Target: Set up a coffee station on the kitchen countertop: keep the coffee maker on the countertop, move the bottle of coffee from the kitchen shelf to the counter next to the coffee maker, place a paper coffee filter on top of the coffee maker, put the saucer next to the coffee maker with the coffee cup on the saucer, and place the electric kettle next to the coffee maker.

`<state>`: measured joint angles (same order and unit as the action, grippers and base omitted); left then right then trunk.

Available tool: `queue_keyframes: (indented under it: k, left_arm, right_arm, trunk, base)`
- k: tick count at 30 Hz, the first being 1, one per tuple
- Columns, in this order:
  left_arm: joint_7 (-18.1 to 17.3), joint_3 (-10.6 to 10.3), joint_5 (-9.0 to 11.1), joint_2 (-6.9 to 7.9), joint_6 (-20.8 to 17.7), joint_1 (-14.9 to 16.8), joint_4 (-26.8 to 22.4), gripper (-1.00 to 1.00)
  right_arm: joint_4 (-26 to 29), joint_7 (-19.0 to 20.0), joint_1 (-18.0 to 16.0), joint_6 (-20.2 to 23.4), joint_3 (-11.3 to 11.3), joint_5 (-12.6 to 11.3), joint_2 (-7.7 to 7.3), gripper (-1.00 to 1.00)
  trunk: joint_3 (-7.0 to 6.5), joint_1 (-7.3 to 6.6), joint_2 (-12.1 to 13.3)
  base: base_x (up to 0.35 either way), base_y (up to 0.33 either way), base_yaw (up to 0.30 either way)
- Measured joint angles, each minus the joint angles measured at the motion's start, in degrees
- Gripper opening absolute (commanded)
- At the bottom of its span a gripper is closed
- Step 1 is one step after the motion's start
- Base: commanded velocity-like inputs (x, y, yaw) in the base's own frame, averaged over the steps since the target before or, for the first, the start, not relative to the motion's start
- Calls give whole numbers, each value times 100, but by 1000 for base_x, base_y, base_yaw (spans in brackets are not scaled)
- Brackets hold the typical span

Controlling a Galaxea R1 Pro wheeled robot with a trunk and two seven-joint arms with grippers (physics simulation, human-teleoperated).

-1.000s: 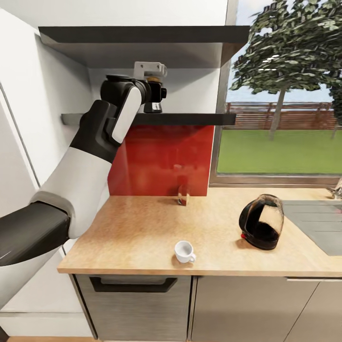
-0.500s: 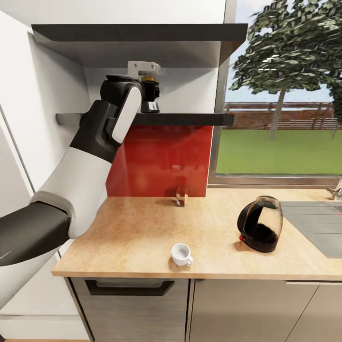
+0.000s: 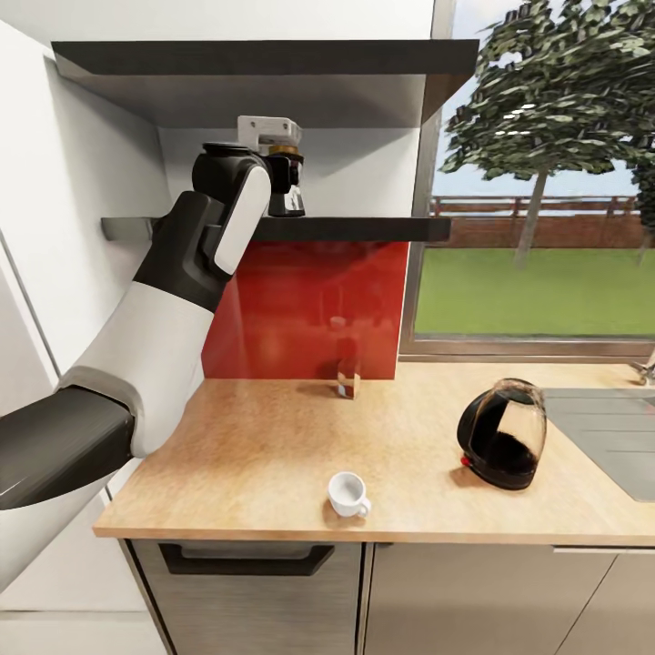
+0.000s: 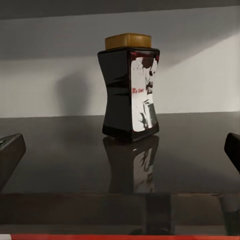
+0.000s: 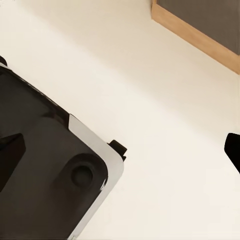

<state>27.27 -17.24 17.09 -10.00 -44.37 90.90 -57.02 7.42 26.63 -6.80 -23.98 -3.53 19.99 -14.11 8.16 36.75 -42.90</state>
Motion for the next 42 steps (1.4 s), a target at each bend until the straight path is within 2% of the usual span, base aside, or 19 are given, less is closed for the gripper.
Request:
queue_keyframes:
  k: [11,12,15,16,17,18,19,23,42]
  left_arm:
    - [4,8,-3,0,-3,0,8,100]
    - [7,9,1,0,-5,0,8,100]
    - [6,9,0,0,-6,0,8,100]
    - [7,5,2,0,-7,0,8,100]
    - [7,4,2,0,-7,0,9,100]
    - [8,2,2,0,-8,0,9,100]
    - [7,3,-1,0,-8,0,9,100]
    - [7,0,-6,0,-9,0,3,100]
    - [13,0,-8,0,-9,0,-1,100]
  right_arm:
    - [-215,-6,-1,-6,-8,14,6,100]
    - [-238,-14,2,-10,-15,137,75,100]
    - [-256,-31,6,-11,-11,416,152,100]
    - [-349,-158,30,-15,-24,803,227,100]
    - [-400,-256,36,-14,-14,949,260,100]
    - [-504,-520,48,-16,-18,1222,331,100]
    - [-647,-991,59,-16,-18,1563,441,100]
    - [-793,-1517,68,-1,-7,1898,571,100]
    - [-829,-1652,70,4,1,1990,605,100]
  trunk:
    - [0,-2,-1]
    - [0,0,0]
    - [0,0,0]
    - [0,0,0]
    - [0,0,0]
    - [0,0,0]
    - [0,0,0]
    - [0,0,0]
    - [0,-1,0]
  base:
    - [97,0,0]
    - [57,0,0]
    - [33,0,0]
    - [12,0,0]
    - [9,0,0]
    - [5,0,0]
    - [4,0,0]
    - [7,0,0]
    - [71,0,0]
